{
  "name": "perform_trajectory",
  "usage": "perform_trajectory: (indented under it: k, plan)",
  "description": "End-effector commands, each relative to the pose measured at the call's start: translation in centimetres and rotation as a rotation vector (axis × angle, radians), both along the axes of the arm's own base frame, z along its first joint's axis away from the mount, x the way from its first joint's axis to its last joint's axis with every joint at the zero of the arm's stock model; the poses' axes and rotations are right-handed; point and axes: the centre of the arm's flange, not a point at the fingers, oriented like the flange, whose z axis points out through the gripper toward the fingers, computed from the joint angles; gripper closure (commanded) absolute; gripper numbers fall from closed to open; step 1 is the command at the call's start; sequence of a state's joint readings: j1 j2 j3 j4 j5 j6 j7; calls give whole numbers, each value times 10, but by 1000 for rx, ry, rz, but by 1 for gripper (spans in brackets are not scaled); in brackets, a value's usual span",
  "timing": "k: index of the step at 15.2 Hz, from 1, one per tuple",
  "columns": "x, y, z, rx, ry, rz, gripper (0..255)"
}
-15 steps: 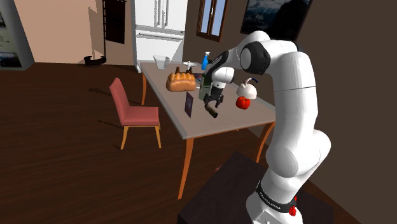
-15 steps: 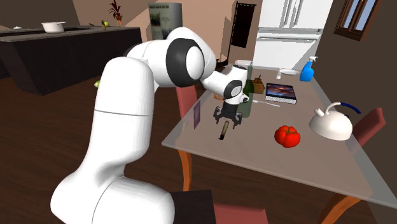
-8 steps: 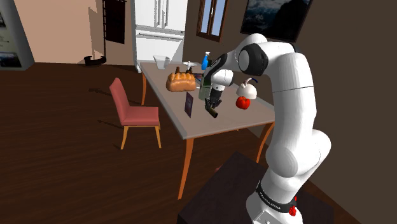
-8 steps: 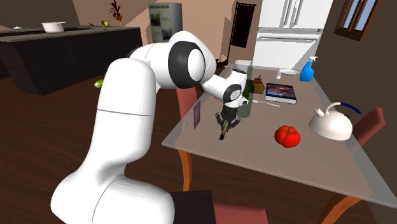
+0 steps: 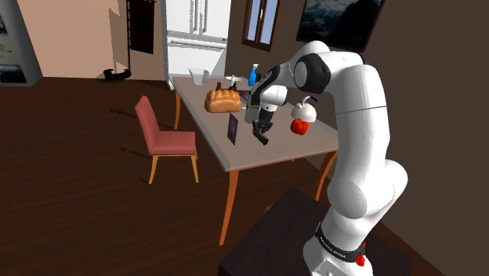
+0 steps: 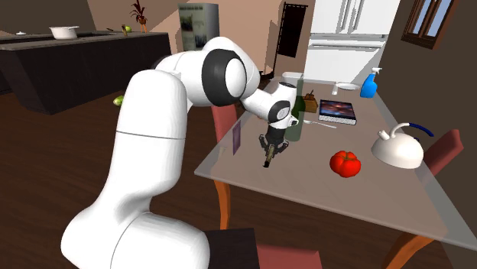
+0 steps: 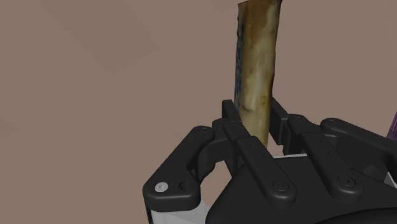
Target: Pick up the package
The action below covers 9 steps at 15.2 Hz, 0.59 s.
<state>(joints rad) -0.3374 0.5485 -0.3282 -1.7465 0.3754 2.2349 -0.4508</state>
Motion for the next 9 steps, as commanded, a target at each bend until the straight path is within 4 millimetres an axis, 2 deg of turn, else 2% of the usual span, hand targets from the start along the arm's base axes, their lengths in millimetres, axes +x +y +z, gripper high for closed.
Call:
perform_trajectory:
  k: [1,9]
  plan:
    - [0,0,8,0,0,0,255]
    - [0,0,50,0,0,0,255]
